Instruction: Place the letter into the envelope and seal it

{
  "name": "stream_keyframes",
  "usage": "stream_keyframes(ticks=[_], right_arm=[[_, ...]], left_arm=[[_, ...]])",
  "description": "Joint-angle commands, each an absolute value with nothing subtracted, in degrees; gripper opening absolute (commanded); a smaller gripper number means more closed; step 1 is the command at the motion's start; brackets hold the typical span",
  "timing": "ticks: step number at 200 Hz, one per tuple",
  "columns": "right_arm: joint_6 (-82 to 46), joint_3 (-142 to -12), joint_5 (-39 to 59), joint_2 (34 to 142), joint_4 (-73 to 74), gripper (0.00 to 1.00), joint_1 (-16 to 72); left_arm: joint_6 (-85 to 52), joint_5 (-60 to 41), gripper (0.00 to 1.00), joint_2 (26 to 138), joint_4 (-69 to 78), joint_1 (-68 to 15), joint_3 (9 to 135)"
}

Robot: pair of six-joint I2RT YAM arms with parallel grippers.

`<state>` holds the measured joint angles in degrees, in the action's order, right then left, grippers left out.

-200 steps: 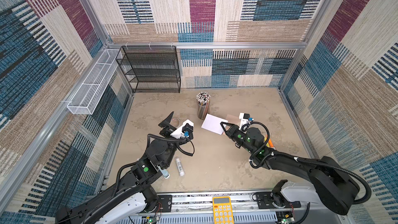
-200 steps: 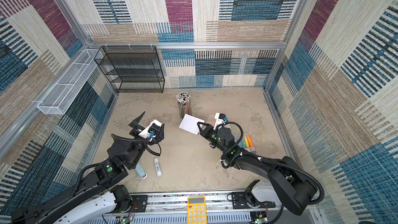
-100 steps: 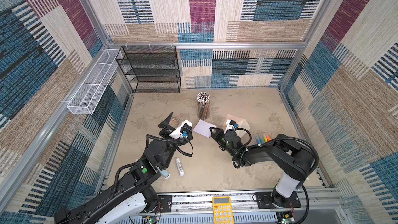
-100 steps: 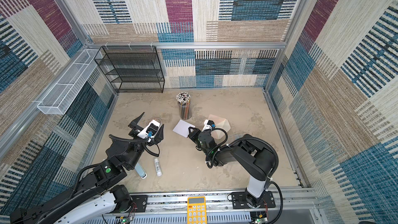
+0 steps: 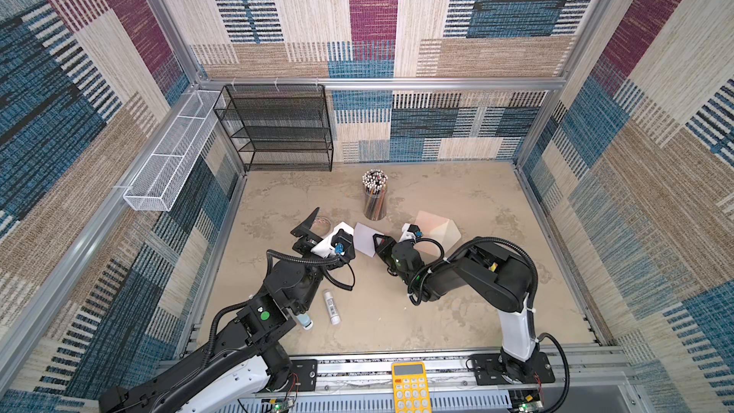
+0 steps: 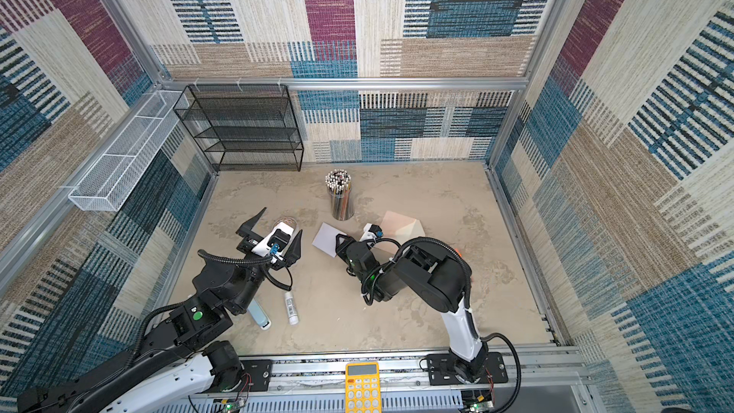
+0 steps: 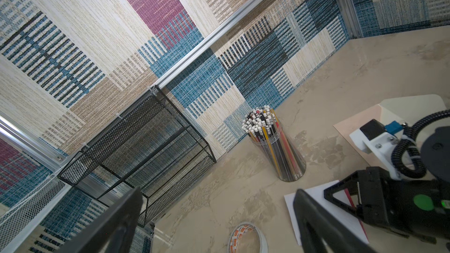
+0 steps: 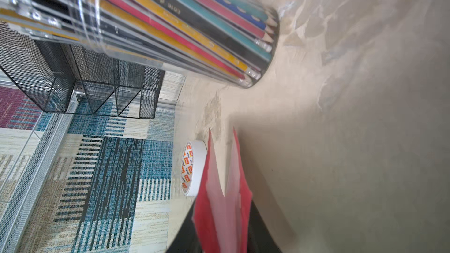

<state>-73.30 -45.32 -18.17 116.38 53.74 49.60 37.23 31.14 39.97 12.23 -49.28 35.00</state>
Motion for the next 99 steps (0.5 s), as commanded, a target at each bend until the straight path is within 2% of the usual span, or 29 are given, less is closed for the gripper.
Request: stream_keyframes(ticks=[1, 39, 99], right_arm=[[-74.8, -46.2, -17.7, 117.5, 53.4, 0.39, 50.1], [-76.3, -45.9, -17.9, 115.9, 49.2, 0.6, 51.2], [-77.8, -47.9, -19.9, 110.8, 34.3, 0.79, 52.5]], left_arm=[[36.6, 31.2, 0.99, 39.8, 14.2, -49.3, 34.9], [36.8, 31.2, 0.99, 39.9, 14.5, -49.3, 34.7], [37.1, 31.8, 0.99, 39.4, 14.2, -49.3, 34.8]])
